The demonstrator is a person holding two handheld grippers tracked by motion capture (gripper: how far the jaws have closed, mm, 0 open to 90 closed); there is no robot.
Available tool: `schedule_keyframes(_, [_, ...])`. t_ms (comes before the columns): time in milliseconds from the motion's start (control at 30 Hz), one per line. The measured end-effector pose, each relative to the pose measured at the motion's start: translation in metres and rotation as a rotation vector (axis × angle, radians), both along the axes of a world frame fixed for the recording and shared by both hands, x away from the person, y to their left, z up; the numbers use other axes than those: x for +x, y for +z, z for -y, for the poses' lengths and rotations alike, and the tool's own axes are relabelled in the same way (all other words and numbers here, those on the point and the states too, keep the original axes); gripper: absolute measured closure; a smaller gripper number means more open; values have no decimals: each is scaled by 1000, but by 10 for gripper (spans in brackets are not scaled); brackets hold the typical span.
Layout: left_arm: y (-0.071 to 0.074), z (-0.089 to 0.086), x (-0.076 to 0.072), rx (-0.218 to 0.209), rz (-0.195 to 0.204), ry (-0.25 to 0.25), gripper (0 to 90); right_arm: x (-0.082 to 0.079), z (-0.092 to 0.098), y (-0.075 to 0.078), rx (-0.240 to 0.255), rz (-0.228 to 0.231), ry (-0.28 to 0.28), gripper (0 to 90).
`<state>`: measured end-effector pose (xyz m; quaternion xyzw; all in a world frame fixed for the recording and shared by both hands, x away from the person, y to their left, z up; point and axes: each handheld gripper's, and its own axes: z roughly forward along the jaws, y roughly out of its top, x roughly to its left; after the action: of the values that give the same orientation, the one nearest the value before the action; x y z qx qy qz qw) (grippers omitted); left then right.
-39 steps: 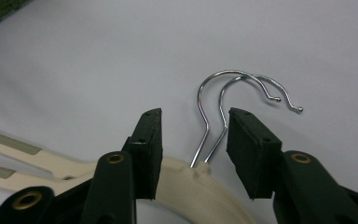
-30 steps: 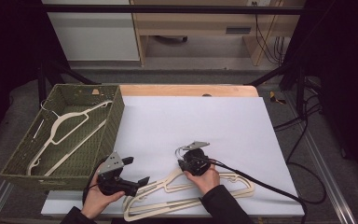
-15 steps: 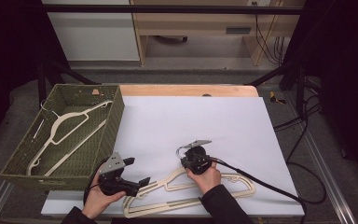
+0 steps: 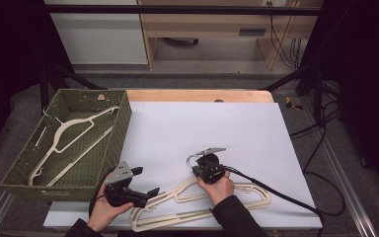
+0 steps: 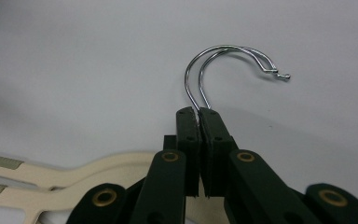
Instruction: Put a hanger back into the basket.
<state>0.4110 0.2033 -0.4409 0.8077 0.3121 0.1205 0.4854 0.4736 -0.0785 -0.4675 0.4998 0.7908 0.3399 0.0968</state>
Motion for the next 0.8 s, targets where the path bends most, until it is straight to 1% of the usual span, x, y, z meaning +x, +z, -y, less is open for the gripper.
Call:
schedule_keyframes(133, [0,1,0,0,1,-3,50,1,0,-2,-10,26,9,858])
schedule_keyframes(233, [-1,1,0,1,-2,-4,50,2,-1,-6,-15,22,7,837])
schedule_keyframes(367, [-1,1,0,1,-3,-4,51,2,-1,-6,-11,22,0,850])
schedule_keyframes(467, [-1,2,0,0,-3,-5,51,1,-1,-4,-4,13,-8,860])
schedule_keyframes(667, [-2,2,0,3,-6,-5,51,0,-1,-3,2,8,-16,875])
schedule_keyframes(800, [-2,2,0,2,-5,-6,51,-1,-1,-2,18,3,-19,886])
